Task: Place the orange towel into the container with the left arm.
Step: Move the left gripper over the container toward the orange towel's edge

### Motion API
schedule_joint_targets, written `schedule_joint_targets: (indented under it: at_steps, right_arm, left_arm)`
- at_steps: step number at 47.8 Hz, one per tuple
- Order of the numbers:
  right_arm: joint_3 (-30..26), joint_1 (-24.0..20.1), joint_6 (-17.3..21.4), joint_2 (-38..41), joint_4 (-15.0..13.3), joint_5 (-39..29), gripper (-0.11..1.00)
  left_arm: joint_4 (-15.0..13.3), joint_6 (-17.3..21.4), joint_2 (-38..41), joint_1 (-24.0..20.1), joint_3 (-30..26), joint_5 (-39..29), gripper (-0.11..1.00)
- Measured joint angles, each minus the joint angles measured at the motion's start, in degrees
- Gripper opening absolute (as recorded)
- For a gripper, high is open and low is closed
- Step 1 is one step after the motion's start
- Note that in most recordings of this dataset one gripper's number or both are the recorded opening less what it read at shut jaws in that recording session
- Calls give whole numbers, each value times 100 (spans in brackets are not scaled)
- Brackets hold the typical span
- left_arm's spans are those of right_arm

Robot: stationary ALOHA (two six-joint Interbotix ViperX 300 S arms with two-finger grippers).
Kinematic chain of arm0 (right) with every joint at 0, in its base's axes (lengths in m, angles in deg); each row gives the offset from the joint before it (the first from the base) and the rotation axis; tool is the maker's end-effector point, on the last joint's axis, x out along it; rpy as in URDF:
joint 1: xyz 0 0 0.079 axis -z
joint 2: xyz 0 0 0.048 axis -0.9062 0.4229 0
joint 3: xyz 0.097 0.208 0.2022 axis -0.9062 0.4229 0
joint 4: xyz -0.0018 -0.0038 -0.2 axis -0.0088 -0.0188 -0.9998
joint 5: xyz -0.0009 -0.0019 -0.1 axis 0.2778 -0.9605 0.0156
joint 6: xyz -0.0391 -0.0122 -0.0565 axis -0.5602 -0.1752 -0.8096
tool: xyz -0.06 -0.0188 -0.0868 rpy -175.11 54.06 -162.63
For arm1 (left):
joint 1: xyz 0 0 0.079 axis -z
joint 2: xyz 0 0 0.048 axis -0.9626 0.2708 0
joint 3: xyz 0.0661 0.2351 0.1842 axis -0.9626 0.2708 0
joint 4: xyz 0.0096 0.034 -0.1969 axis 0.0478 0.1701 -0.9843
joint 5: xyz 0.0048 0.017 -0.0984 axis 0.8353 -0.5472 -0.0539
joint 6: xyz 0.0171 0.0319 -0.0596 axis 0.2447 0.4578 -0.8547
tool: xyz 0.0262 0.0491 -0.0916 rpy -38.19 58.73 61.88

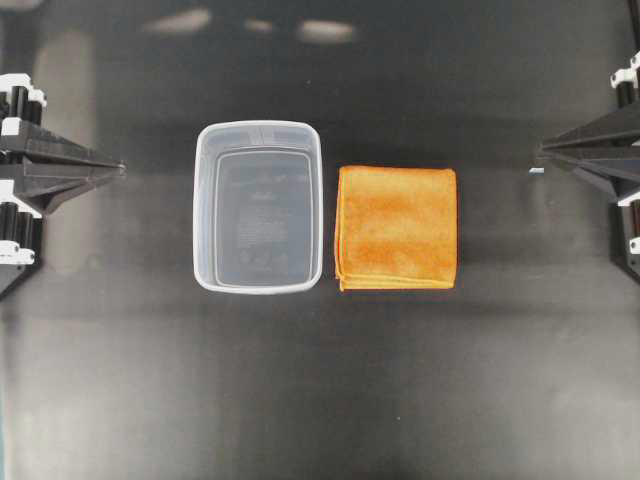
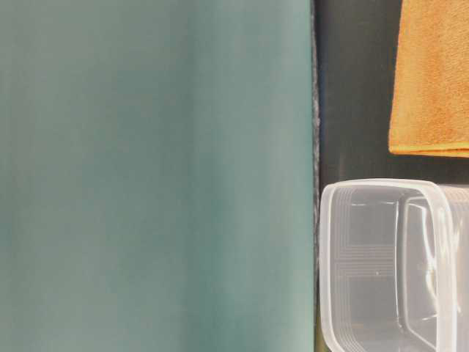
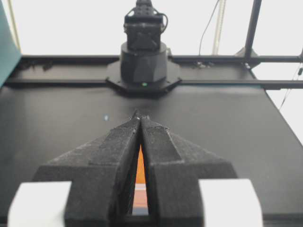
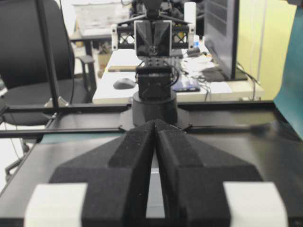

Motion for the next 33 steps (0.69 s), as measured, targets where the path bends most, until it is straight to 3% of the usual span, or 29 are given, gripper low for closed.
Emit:
schedule_joint_targets:
  at_steps: [3,12,29,33]
  right_arm:
    - [9,0,9,9,0,-9,4]
    - [26,-9,167,26,44,0,-1]
    - [35,79,316,0,44,-563,0]
    - [35,97,316,-18,53,-712,7]
  left_arm:
    - [35,-62,26,0,0,-35,5]
    - [202,-316,756,9,-325,-624,0]
    - [220,-246,2004,-9,-1863,-2681,0]
    - [211,-255,2373,-26,-2268,-3120,0]
